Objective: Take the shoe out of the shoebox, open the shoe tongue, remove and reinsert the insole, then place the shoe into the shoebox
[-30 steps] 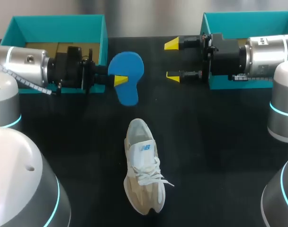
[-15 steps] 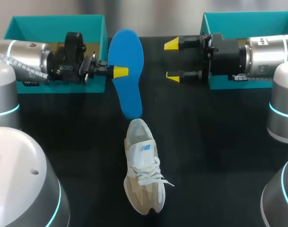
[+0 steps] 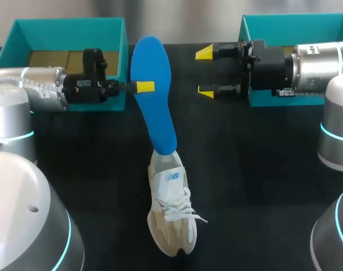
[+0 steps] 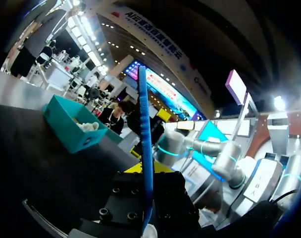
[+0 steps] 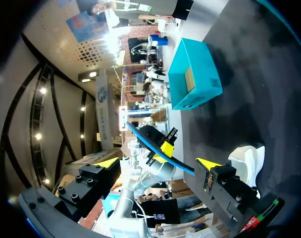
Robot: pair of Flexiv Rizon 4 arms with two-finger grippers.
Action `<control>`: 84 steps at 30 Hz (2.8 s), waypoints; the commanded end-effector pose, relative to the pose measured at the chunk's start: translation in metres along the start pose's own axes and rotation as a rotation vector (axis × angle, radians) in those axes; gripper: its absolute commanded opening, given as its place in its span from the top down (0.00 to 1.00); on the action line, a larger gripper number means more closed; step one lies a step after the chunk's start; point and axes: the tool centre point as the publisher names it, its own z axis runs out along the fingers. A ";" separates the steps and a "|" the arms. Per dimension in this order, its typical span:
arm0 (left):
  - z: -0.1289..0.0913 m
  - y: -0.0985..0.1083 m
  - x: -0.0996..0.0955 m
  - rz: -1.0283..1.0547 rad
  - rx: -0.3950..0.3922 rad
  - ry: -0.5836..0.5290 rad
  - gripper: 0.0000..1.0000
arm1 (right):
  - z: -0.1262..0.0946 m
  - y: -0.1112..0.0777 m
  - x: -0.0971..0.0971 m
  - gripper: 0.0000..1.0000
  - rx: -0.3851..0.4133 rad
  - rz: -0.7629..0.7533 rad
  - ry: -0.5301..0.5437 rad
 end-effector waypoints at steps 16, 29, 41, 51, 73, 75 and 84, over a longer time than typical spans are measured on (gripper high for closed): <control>0.002 0.009 -0.037 -0.887 0.182 -0.030 1.00 | 0.001 -0.001 0.001 0.00 0.000 0.002 -0.005; 0.006 0.014 -0.042 -0.866 0.158 -0.093 1.00 | 0.000 0.002 0.005 0.00 0.022 0.034 -0.164; 0.008 0.016 -0.044 -0.852 0.134 -0.127 1.00 | 0.002 0.002 0.028 0.00 0.053 0.071 -0.550; 0.008 0.016 -0.044 -0.852 0.134 -0.127 1.00 | 0.011 0.011 0.066 0.00 0.087 0.115 -0.946; 0.008 0.016 -0.044 -0.852 0.134 -0.127 1.00 | 0.048 -0.008 0.074 0.00 0.130 0.077 -1.427; 0.008 0.016 -0.044 -0.852 0.134 -0.127 1.00 | 0.052 -0.011 0.076 0.00 0.125 0.058 -1.448; 0.008 0.016 -0.044 -0.852 0.134 -0.127 1.00 | 0.074 -0.023 0.077 0.00 0.083 -0.028 -1.569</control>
